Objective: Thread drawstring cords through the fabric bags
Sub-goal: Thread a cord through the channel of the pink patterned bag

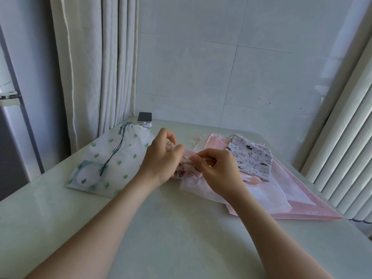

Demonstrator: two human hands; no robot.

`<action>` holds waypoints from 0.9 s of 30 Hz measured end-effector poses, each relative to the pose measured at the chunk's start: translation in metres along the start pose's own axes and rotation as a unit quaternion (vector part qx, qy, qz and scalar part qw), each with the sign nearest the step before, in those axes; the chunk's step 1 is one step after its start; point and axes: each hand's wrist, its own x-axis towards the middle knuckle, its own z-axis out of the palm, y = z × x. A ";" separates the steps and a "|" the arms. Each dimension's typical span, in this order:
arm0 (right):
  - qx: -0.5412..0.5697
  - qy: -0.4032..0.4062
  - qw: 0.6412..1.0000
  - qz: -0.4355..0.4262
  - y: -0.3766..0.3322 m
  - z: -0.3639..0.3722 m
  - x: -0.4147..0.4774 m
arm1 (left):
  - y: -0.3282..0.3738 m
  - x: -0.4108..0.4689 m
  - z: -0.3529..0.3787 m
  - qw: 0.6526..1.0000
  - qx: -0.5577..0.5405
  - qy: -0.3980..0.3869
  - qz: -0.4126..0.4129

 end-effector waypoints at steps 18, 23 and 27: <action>0.010 0.096 0.994 0.057 -0.005 -0.002 0.001 | -0.017 -0.003 0.000 0.941 0.298 0.009 0.158; -0.014 0.042 0.996 0.076 -0.004 -0.006 0.002 | -0.022 -0.001 0.002 0.958 0.262 0.025 0.113; -0.045 0.051 0.997 0.048 -0.005 -0.003 0.000 | -0.025 0.000 0.002 0.956 0.267 0.010 0.120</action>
